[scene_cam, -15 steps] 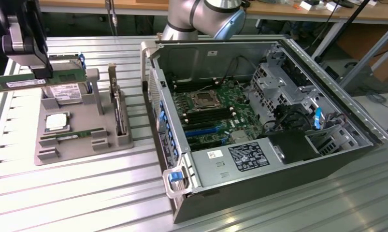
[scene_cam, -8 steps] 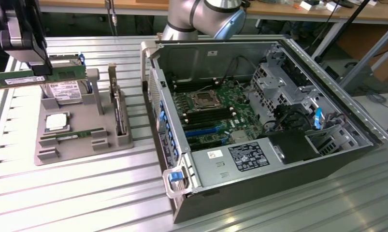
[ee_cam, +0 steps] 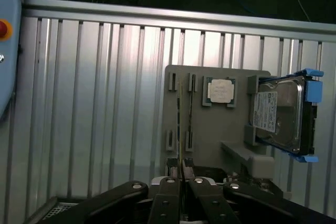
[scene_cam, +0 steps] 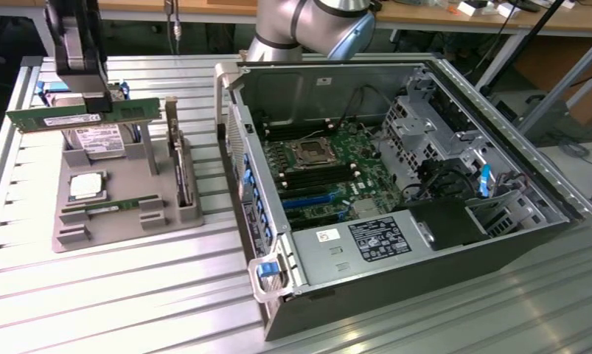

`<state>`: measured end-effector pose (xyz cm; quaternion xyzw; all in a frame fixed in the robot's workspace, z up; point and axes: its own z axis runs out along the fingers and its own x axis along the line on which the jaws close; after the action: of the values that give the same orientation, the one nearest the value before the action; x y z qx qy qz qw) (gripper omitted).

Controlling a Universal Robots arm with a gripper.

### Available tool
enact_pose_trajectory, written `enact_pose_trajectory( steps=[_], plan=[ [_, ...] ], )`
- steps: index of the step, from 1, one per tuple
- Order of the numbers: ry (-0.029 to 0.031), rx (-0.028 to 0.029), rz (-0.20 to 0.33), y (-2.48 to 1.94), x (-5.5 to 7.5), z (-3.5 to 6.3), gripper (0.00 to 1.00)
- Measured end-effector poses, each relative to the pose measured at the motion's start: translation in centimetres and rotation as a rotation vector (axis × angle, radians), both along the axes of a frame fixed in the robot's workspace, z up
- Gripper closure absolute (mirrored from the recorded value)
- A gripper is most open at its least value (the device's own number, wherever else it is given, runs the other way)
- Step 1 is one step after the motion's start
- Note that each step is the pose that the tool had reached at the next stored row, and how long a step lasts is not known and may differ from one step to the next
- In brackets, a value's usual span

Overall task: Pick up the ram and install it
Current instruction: 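Pick up the ram and move it above insertion slot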

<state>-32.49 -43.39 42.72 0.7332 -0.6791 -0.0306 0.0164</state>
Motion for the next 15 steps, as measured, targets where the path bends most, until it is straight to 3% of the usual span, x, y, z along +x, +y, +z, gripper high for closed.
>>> enact_pose_trajectory(
  steps=[10, 15],
  plan=[
    [0.005, 0.0009, 0.0, 0.0, 2.4, 0.0, 0.87],
    [0.0078, 0.004, 0.0, 0.0, 3.8, 0.0, 0.87]
  ],
)
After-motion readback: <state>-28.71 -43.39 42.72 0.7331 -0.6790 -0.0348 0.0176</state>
